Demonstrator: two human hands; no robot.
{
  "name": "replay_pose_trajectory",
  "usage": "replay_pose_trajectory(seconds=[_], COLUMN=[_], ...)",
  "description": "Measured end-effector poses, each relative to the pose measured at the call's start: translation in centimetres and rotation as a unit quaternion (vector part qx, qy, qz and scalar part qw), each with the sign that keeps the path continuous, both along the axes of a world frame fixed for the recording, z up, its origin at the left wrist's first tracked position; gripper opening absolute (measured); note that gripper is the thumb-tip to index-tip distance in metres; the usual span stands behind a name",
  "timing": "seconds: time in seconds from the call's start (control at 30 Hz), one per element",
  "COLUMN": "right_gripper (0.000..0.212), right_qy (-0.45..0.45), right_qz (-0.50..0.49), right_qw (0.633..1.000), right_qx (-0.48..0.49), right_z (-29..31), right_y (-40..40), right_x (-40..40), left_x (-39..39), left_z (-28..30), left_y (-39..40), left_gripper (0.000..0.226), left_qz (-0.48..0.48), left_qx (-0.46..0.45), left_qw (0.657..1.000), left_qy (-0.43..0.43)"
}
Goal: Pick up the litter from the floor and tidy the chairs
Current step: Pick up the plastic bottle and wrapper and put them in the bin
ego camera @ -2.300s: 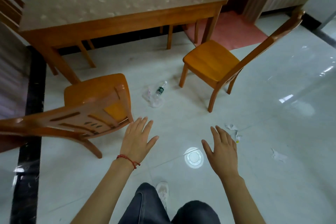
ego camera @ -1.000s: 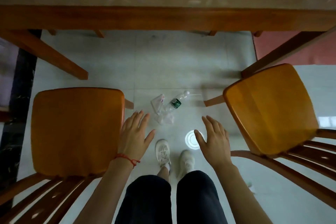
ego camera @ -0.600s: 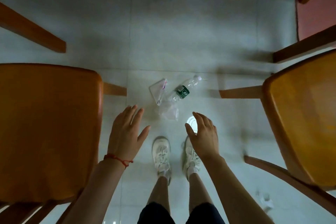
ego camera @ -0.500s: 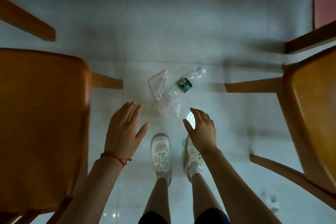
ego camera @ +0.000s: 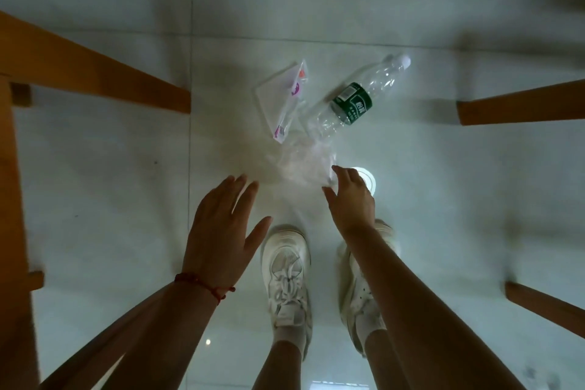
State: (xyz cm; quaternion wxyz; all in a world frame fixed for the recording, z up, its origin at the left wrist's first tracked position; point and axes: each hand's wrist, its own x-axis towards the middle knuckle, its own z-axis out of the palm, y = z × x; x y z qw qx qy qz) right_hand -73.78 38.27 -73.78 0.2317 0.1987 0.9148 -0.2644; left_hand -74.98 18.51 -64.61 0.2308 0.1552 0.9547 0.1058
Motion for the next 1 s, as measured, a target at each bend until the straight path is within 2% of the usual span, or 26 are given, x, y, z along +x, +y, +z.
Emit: replay_pose_trajectory(seconds=[0.2,0.4,0.57,0.7,0.77,1.0], right_gripper=[0.007,0.013,0.006,0.042,0.048,0.016], right_qy=[0.102,0.168,0.161,0.07,0.061,0.109], right_qz=[0.008,-0.013,-0.039,0.029,0.064,0.014], right_qw=[0.994,0.984,0.983,0.993,0.992,0.991], right_qx=[-0.04,-0.065,-0.082,-0.09,-0.086,-0.078], right_z=[-0.6,1.3,3.3,3.4,2.6,0.1], right_y=[1.0,2.3,3.5,3.2,2.5,0.6], right_x=[0.1,0.1,0.1,0.1,-0.2,-0.9], left_x=[-0.3,-2.3,-3.8,-4.5,-4.6,-3.7], left_z=[-0.7,0.9,2.0,1.8,1.3,-0.2], left_y=[0.7,3.0,5.2,6.1,6.3,4.7], left_gripper=[0.067,0.068,0.07,0.072,0.072,0.072], left_qz=[-0.013,-0.026,-0.031,-0.034,-0.038,-0.045], left_qx=[-0.009,-0.003,0.002,0.006,0.004,-0.011], left_qw=[1.0,1.0,0.999,0.999,0.999,0.999], left_qy=[-0.008,0.011,0.016,0.025,0.031,0.02])
